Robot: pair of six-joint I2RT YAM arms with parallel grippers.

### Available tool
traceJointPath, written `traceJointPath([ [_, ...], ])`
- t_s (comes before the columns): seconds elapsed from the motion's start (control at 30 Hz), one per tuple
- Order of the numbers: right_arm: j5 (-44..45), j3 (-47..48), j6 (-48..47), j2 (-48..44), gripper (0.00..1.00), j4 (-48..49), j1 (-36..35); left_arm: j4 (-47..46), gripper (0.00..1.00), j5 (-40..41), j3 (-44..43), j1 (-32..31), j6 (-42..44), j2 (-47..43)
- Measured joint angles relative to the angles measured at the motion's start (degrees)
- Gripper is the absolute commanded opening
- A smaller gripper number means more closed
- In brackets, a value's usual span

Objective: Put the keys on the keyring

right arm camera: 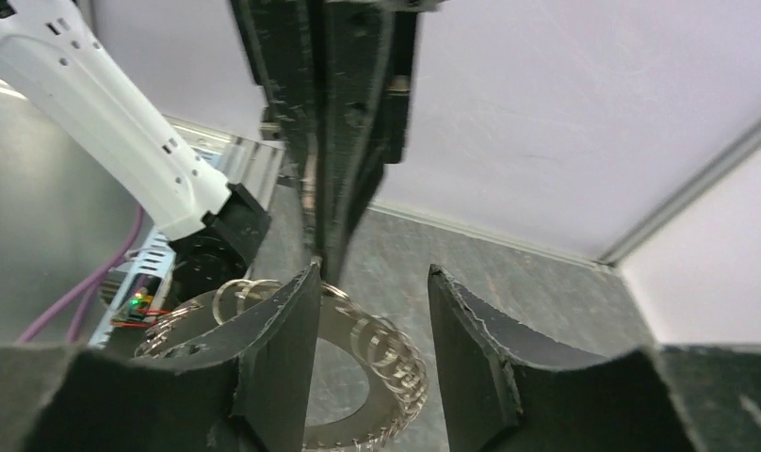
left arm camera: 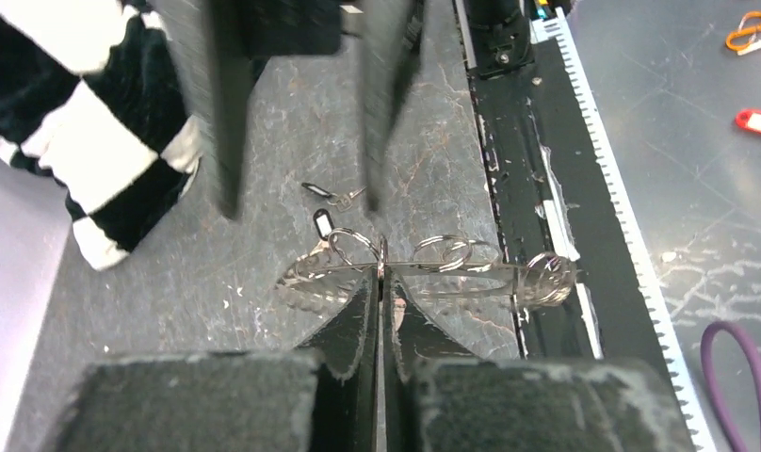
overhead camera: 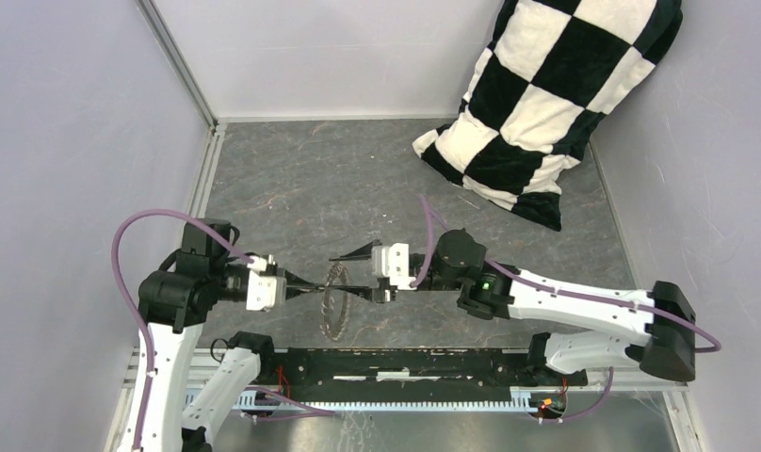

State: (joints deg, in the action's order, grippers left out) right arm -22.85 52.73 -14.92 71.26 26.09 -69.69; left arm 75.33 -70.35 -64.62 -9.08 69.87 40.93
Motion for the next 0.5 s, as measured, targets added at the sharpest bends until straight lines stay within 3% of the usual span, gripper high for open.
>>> traceJointPath([
  [0.17,5.18,-1.64,-2.95,-8.50,0.54,-4.26,-0.07,5.97,0.02,-2.21,-0.55,-0.04,11.06,-0.33],
  [0.27,6.01,-2.10,-3.21,-11.21,0.50,-4.35,-0.07,6.67,0.02,-3.89,-1.79,-0.04,13.03,-0.33],
  [0.37,5.70,-2.43,-2.73,-11.52,0.48,-3.96,-0.07,5.77,0.02,-6.32,-3.37,-0.04,12.00,-0.33],
  [0.5,3.23,-3.37,-1.31,-10.95,0.49,-3.52,-0.07,0.33,0.02,-10.54,-4.98,-0.07,4.37,-0.31],
])
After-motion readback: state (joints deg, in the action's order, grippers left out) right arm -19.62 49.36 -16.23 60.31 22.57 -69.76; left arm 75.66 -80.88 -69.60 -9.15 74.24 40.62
